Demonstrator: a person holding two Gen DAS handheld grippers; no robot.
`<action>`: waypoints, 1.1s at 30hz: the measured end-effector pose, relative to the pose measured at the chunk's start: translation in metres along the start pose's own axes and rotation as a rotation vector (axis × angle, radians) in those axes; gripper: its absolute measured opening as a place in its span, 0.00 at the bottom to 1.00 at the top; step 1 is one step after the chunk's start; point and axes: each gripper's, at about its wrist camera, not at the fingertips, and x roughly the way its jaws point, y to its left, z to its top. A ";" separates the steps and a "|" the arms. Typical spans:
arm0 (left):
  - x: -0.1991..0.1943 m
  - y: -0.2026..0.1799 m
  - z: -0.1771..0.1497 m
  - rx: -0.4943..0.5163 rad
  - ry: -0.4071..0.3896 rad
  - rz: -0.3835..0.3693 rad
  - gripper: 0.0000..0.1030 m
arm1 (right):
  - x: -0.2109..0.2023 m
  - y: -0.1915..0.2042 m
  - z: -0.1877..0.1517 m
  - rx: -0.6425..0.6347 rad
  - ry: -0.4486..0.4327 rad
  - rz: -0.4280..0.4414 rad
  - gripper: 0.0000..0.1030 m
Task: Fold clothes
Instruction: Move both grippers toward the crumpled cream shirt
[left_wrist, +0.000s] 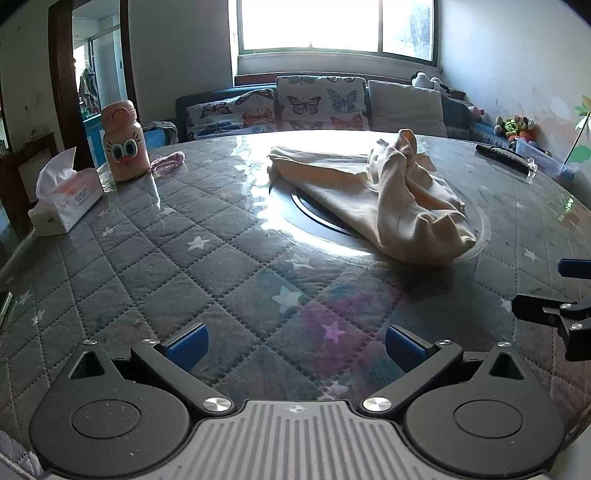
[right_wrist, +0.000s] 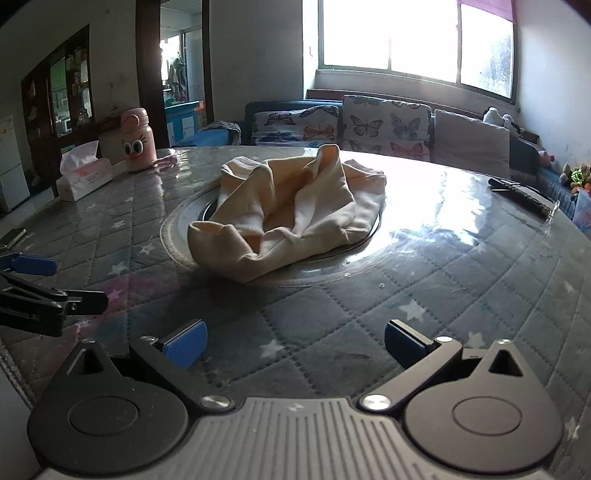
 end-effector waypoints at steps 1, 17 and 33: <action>0.000 0.000 0.000 -0.002 0.000 0.000 1.00 | -0.001 0.001 -0.001 0.001 0.002 0.003 1.00; -0.009 -0.010 -0.008 0.003 0.018 -0.007 1.00 | -0.008 0.017 -0.010 0.007 0.038 0.042 1.00; -0.010 -0.019 -0.007 0.014 0.026 -0.003 1.00 | -0.008 0.022 -0.011 -0.002 0.045 0.058 1.00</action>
